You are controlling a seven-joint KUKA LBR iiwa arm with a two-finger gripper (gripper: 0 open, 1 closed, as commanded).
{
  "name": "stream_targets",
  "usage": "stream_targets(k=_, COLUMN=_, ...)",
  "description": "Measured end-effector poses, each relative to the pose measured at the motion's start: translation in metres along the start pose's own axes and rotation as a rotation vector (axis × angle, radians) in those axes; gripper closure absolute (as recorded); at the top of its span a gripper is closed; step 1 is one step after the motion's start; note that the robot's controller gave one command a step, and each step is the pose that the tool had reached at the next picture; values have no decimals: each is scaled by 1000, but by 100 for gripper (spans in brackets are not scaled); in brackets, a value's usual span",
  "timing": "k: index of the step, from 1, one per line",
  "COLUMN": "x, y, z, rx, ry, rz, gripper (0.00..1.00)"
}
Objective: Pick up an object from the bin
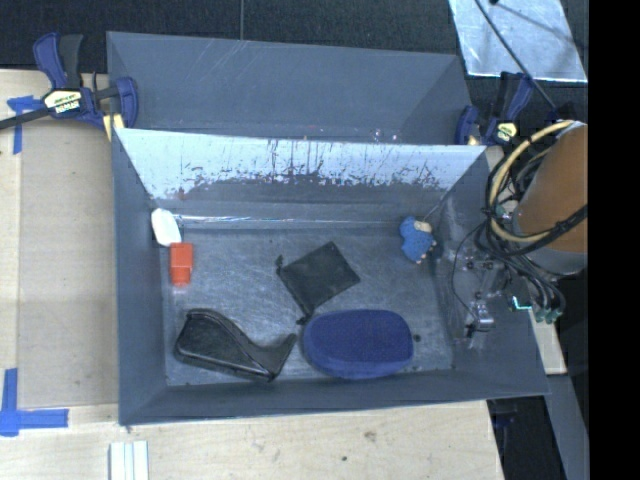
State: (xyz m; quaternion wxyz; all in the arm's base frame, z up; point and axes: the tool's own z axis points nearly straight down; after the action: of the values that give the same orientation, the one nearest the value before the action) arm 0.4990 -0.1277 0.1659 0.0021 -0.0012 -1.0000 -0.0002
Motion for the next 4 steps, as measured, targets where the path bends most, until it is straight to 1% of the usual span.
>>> stream_targets(k=1, x=16, y=63, z=41, rx=-3, ry=-1, rz=19, gripper=0)
stream_targets(k=2, x=12, y=86, z=96, rx=0, ry=-5, rz=-35, gripper=0)
stream_targets(k=3, x=11, y=84, z=92, rx=1, ry=-10, rz=-33, gripper=100)
stream_targets(k=4, x=-16, y=76, z=-45, rx=2, ry=-17, rz=-45, gripper=100)
